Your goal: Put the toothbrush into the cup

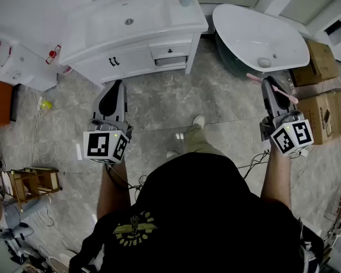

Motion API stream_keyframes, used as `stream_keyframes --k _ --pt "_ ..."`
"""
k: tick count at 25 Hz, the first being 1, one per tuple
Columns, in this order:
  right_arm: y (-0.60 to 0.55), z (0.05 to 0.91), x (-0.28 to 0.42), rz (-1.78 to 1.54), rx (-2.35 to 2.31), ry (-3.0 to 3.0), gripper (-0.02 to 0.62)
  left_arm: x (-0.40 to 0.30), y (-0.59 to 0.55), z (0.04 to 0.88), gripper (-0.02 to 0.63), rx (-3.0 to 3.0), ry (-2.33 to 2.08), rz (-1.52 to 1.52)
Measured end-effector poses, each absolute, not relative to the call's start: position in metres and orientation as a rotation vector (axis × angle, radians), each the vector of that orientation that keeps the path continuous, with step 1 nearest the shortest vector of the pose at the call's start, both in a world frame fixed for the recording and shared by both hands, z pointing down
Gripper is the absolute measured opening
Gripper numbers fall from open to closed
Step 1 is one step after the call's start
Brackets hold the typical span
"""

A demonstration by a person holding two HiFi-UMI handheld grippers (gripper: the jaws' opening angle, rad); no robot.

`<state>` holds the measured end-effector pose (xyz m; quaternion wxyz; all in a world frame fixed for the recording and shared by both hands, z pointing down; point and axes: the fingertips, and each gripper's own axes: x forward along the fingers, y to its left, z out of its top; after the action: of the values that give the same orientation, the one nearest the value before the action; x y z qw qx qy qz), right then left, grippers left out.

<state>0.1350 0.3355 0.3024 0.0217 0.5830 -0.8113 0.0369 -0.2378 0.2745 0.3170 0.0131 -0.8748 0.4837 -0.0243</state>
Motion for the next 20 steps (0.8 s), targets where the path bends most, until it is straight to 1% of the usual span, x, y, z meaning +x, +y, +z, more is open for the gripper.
stream_keyframes --k 14,20 --pt "0.231 0.324 0.172 0.184 1.763 -2.575 0.054 -0.181 0.17 0.338 0.015 -2.759 1.466 -0.186" --pt "0.183 0.317 0.199 0.164 1.704 -2.596 0.054 -0.149 0.121 0.341 0.015 -2.802 1.496 -0.156"
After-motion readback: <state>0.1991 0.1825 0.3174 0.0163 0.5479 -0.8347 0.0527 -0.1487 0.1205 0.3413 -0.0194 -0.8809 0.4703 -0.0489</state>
